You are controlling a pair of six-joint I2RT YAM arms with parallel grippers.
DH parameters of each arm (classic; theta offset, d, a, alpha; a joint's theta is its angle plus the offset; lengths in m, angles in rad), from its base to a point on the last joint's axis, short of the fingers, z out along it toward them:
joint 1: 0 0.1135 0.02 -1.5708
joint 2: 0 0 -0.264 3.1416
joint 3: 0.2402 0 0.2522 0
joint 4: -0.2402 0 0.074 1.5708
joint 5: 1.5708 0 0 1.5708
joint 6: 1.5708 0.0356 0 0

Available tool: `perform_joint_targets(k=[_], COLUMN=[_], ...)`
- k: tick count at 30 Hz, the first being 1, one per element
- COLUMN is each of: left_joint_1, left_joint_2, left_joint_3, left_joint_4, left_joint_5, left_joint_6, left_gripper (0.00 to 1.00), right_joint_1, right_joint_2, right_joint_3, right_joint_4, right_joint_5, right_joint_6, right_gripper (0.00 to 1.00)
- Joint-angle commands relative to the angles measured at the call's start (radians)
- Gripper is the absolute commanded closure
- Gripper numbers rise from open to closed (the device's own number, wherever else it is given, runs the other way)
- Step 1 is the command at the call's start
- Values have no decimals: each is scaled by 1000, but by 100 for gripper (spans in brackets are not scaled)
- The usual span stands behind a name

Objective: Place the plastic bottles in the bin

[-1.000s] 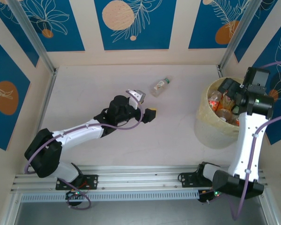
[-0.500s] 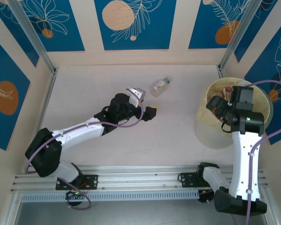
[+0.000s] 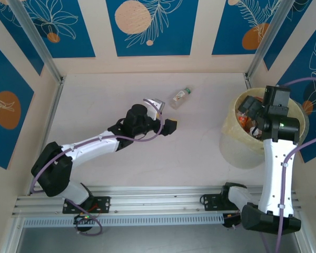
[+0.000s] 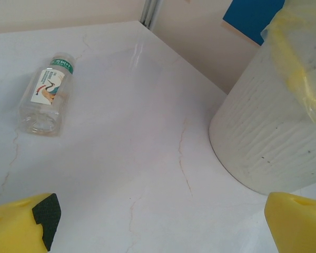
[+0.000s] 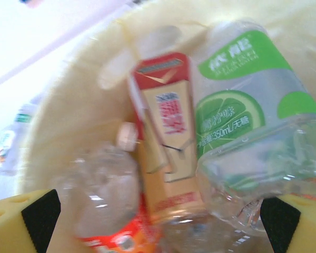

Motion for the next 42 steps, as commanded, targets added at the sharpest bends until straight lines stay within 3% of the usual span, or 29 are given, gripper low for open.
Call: perform_joint_targets(k=[1,3,6,11,15,20,30,35,42], left_joint_1=[10,14,28,83,136,171,197,214,234], left_joint_2=[-18,-34,-60,-112,-157,-202,-286,-344,-402], left_joint_3=[0,-18,-43,-122,-190,-254,-349,-397,-447], left_joint_4=[3,-7,-50,-89,-109,-110,-117,-119,-118], left_joint_5=[-82,-183,-334,-449,-483,-486,-492,-511,-538], left_joint_6=[-2,-17,-69,-197,-283,-328,-358,-371,-391], left_gripper=[0,0,0,0,0,0,0,0,0], right_joint_1=[68,138,259,463,563,573,549,556,556], right_joint_2=[-9,-12,21,189,370,599,1111,1251,1390], right_joint_3=[51,48,38,57,77,106,518,640,722], right_joint_4=[96,168,273,398,521,633,404,336,323], right_joint_5=[-132,-235,-265,-158,-17,86,193,263,196], right_joint_6=[-2,14,50,36,43,214,420,464,483], right_gripper=[1,1,1,1,1,1,0,0,3])
